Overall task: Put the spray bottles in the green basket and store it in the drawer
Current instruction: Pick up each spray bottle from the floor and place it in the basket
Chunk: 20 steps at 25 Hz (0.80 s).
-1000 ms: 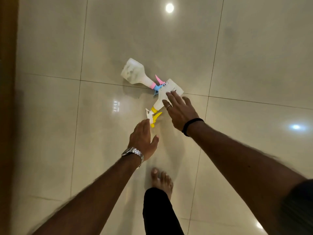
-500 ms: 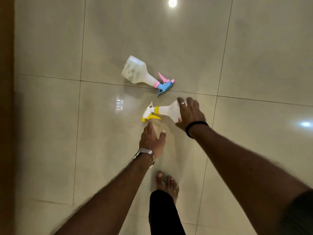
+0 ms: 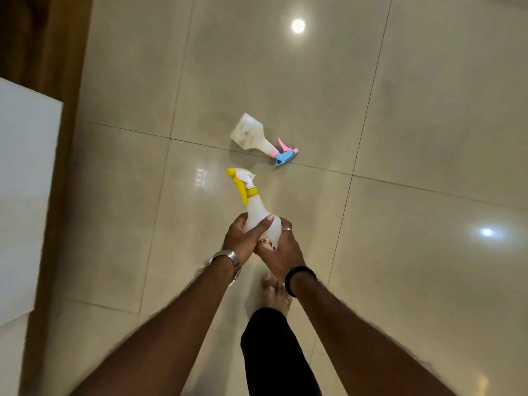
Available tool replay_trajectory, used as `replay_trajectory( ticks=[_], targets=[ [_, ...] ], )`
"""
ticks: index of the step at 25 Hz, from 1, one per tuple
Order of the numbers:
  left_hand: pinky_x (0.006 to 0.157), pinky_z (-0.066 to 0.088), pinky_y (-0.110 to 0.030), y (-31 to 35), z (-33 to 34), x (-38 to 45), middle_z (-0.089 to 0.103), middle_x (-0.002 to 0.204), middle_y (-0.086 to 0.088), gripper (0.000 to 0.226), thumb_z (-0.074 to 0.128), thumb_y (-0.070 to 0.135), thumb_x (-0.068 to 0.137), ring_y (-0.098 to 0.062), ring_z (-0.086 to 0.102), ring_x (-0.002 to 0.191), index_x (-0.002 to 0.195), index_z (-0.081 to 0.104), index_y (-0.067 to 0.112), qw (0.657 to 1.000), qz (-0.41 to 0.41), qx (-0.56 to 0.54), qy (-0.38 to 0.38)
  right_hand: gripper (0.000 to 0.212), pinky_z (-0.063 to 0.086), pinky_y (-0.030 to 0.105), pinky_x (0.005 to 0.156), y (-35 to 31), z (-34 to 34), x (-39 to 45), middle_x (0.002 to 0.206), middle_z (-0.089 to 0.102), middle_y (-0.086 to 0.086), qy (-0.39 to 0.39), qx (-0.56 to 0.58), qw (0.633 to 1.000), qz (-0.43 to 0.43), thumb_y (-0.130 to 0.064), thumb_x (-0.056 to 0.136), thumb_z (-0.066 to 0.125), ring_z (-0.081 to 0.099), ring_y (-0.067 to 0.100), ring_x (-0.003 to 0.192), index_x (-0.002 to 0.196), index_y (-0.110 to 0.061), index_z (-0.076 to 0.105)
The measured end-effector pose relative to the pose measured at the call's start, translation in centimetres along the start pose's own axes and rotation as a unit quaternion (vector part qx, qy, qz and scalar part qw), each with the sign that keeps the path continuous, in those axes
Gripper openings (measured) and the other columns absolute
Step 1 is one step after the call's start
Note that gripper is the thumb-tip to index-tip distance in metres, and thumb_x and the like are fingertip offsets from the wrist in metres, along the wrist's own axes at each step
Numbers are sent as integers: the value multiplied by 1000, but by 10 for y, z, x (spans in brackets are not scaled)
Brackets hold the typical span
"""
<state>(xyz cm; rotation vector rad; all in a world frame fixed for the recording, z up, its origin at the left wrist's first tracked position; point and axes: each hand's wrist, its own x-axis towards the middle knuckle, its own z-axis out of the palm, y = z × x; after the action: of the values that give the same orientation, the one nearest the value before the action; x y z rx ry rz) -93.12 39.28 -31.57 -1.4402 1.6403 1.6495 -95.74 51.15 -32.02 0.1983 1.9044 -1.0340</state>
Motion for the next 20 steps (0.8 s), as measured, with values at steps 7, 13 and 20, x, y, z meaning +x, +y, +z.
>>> replay_trajectory(
  ticks=[7, 13, 20],
  targets=[
    [73, 51, -24, 51, -127, -88, 68, 106, 10, 47, 68, 66, 74, -12, 66, 95, 111, 62, 38, 988, 119, 45, 88, 36, 49, 16, 80, -130, 23, -72, 105, 67, -29, -98, -48, 986, -124, -35, 86, 43, 61, -4, 99, 106, -62, 57],
    [83, 55, -33, 28, -237, -159, 63, 117, 9, 67, 74, 65, 68, -14, 61, 104, 124, 56, 32, 957, 187, 58, 213, 46, 50, 28, 84, -211, 123, -142, 105, 66, -18, -131, -181, 943, -248, -77, 88, 39, 60, -2, 97, 112, -44, 60],
    [95, 51, -36, -135, -392, -288, 64, 124, 9, 61, 82, 47, 68, -12, 60, 113, 122, 64, 23, 907, 177, -33, 381, 64, 56, 31, 84, -198, 338, -270, 102, 73, -13, -255, -287, 886, -261, -78, 74, 58, 68, -5, 86, 118, -32, 62]
  ],
)
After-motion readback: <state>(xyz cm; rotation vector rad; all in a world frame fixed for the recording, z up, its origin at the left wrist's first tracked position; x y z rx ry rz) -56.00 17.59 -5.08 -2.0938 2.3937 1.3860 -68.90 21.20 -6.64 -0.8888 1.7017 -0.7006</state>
